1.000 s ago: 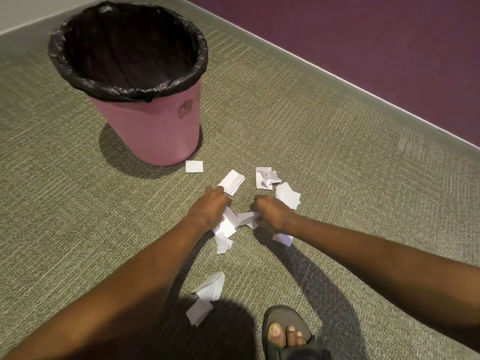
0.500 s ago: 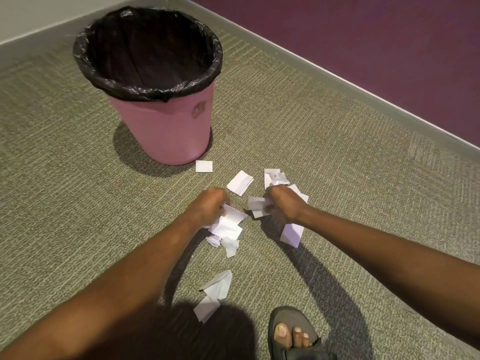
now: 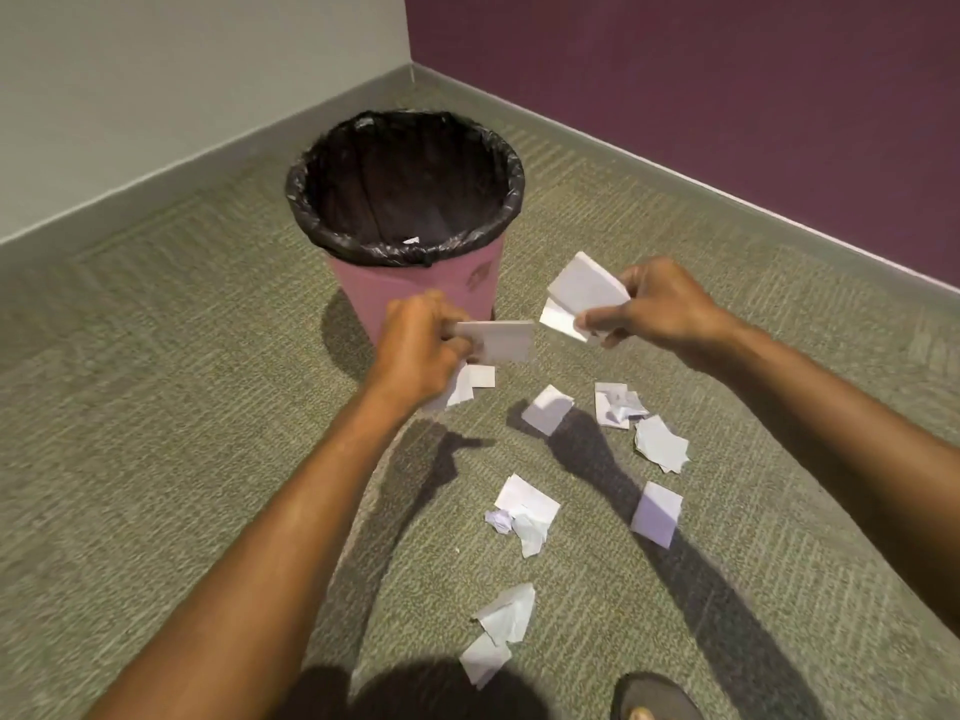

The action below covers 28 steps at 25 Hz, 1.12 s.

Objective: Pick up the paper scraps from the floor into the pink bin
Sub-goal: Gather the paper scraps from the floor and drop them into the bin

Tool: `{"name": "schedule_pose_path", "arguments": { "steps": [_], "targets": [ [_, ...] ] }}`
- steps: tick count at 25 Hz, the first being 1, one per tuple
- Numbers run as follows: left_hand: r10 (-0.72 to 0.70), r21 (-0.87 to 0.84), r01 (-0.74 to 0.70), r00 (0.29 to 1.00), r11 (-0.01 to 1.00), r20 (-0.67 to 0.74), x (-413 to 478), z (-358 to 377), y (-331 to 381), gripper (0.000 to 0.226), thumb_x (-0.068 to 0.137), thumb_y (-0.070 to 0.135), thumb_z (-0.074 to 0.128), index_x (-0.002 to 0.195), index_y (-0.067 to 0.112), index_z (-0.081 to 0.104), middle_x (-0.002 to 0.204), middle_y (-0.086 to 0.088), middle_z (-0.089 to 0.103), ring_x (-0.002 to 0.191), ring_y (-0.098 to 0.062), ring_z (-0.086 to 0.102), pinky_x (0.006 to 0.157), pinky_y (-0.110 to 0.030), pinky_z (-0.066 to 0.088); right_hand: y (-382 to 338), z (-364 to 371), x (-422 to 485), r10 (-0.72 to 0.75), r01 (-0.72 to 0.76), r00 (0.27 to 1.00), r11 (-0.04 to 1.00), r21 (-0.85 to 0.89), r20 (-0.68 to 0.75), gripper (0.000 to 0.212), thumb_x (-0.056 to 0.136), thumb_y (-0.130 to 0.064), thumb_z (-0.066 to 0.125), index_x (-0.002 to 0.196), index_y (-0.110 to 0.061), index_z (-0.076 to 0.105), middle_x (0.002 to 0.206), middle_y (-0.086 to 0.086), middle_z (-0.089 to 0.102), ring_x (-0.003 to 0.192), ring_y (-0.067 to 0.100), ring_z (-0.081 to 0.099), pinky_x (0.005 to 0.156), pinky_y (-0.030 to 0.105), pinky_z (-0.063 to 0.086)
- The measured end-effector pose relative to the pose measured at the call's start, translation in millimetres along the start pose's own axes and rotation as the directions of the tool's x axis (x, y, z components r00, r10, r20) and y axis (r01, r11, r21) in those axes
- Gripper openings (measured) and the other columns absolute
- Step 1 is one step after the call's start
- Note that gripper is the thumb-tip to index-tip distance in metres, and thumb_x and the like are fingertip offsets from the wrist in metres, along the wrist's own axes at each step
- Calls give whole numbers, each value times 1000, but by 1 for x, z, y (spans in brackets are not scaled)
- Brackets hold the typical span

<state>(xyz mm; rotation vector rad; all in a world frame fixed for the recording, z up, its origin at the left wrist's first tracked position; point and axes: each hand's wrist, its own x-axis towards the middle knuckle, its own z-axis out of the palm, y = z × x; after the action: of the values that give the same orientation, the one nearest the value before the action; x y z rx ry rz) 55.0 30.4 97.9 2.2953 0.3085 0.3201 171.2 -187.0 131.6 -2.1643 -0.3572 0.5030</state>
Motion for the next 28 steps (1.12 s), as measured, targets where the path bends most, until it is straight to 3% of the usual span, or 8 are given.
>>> {"name": "schedule_pose_path", "arguments": {
  "steps": [4, 7, 10, 13, 17, 22, 24, 28],
  "targets": [
    [119, -3, -125, 948, 992, -296, 29, -63, 43, 14, 77, 7, 79, 91, 9, 78, 85, 3, 63, 77, -10, 60, 63, -12, 45, -67, 3, 11, -107, 101, 994, 969, 223, 13, 34, 74, -4, 81, 102, 10, 67, 95, 17, 71, 74, 24, 73, 60, 26, 61],
    [-63, -152, -3, 899, 988, -433, 69, -99, 44, 13, 73, 12, 81, 85, 10, 77, 80, 2, 63, 74, -11, 60, 61, -23, 47, -105, 11, 25, -160, 159, 987, 955, 250, -16, 36, 73, -4, 82, 103, 8, 66, 97, 13, 69, 72, 22, 74, 62, 28, 62],
    [-289, -331, 152, 863, 931, -416, 107, -115, 29, 19, 64, 11, 85, 66, 15, 67, 72, 3, 62, 70, -10, 62, 54, -22, 49, -132, 19, 45, -145, 153, 988, 955, 253, -52, 35, 72, -2, 82, 100, 6, 63, 96, 12, 66, 71, 24, 74, 67, 33, 63],
    [-406, -397, 249, 829, 884, -385, 128, -120, 16, 30, 61, 10, 88, 84, 11, 68, 93, -5, 70, 83, -20, 70, 70, -32, 61, -147, 29, 60, -98, 103, 995, 971, 215, -33, 31, 74, 1, 81, 95, 3, 58, 88, 13, 65, 66, 24, 70, 57, 27, 61],
    [-440, -381, 297, 818, 875, -371, 139, -118, 8, 47, 65, 11, 88, 104, 8, 62, 105, -6, 64, 93, -21, 67, 76, -32, 59, -153, 40, 73, -98, 101, 995, 976, 194, -22, 23, 77, 3, 78, 82, 0, 56, 87, 13, 64, 66, 22, 68, 46, 20, 54],
    [-401, -344, 301, 875, 889, -272, 134, -112, 0, 49, 70, 23, 87, 111, 9, 64, 100, -4, 66, 93, -21, 67, 82, -37, 60, -157, 49, 90, -105, 106, 994, 981, 162, -12, 28, 78, -14, 81, 93, 3, 65, 92, 14, 66, 72, 25, 69, 63, 35, 63],
    [-347, -294, 248, 867, 923, -358, 128, -111, -1, 50, 73, 32, 83, 115, 17, 61, 106, -3, 65, 95, -20, 66, 83, -38, 59, -155, 52, 90, -135, 133, 991, 982, 131, 12, 22, 84, -15, 75, 97, 1, 66, 89, 14, 61, 75, 24, 63, 72, 38, 63],
    [-147, -213, 26, 803, 977, -578, 86, -101, 3, 21, 81, 30, 68, 99, 20, 63, 92, 0, 67, 82, -12, 63, 78, -36, 56, -142, 45, 73, -259, 259, 966, 954, 153, -24, 11, 89, -3, 62, 96, 0, 70, 87, 13, 65, 78, 20, 62, 80, 33, 57]
  ]
}}
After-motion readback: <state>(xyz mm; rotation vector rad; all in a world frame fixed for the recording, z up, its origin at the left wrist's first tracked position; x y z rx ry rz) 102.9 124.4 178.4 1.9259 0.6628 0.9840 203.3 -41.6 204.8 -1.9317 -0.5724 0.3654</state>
